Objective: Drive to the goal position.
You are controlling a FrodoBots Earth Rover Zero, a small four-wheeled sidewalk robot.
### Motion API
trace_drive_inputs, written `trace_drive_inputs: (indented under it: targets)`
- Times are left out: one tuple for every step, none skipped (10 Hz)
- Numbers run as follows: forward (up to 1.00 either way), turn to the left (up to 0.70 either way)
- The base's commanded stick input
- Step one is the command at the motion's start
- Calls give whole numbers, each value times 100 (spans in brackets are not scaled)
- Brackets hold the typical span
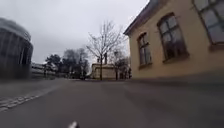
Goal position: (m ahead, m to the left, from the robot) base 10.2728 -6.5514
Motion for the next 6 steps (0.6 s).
trace_drive_inputs:
  targets:
    - [100, 0]
    - [100, 0]
    - [100, 0]
    - [100, 40]
    - [100, 35]
    - [100, 2]
